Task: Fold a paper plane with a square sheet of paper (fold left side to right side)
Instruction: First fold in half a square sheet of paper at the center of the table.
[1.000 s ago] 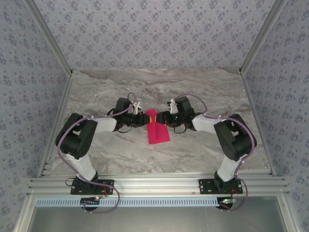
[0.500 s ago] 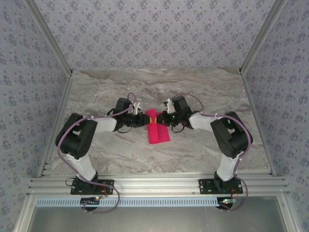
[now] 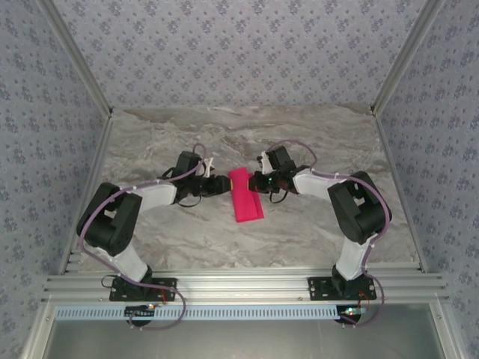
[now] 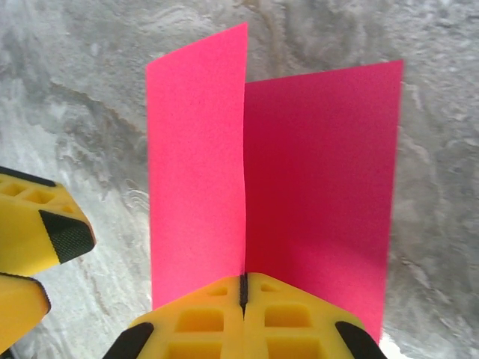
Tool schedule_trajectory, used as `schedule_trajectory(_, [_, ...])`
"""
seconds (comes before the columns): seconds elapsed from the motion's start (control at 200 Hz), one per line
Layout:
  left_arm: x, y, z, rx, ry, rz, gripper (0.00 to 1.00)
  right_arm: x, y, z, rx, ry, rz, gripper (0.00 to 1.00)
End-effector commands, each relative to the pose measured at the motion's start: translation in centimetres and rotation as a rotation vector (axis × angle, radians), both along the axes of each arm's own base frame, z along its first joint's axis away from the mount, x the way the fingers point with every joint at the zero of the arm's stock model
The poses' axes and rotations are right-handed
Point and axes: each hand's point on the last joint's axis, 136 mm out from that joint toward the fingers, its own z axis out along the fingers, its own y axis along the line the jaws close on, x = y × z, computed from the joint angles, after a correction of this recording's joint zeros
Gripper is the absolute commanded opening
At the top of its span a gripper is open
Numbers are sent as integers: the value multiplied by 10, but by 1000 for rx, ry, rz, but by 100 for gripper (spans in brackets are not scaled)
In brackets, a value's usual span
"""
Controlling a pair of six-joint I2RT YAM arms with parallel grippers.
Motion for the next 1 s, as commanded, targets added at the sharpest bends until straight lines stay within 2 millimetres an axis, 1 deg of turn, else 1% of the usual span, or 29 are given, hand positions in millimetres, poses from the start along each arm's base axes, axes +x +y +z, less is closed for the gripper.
schedule_trajectory(0.0, [-4,-4,-16,36,37,-6,47,5,-9,-11,-67,3,-4,2])
schedule_trajectory(0.14, [-1,-15,-23,39,54,-20,50,6,-11,-13,-76,1,-5,2])
schedule_trajectory(0.335, [7,-22,-33,35,80,-10,51,7,-16,-15,-78,6,-15,3])
schedule_trajectory(0.485, [12,-27,-37,27,89,-10,47,8,-20,-17,-78,11,-27,4])
schedule_trajectory(0.7, [17,-32,-43,41,101,-20,37,9,-25,-18,-66,12,-40,8])
schedule_trajectory(0.799, [18,-34,-46,58,104,-23,36,10,-26,-17,-55,10,-43,12])
schedule_trajectory(0.884, [18,-33,-49,79,105,-27,36,11,-32,-16,-72,4,-56,22])
schedule_trajectory(0.994, [16,-33,-55,105,117,-29,36,11,-46,-12,-123,-24,-85,36])
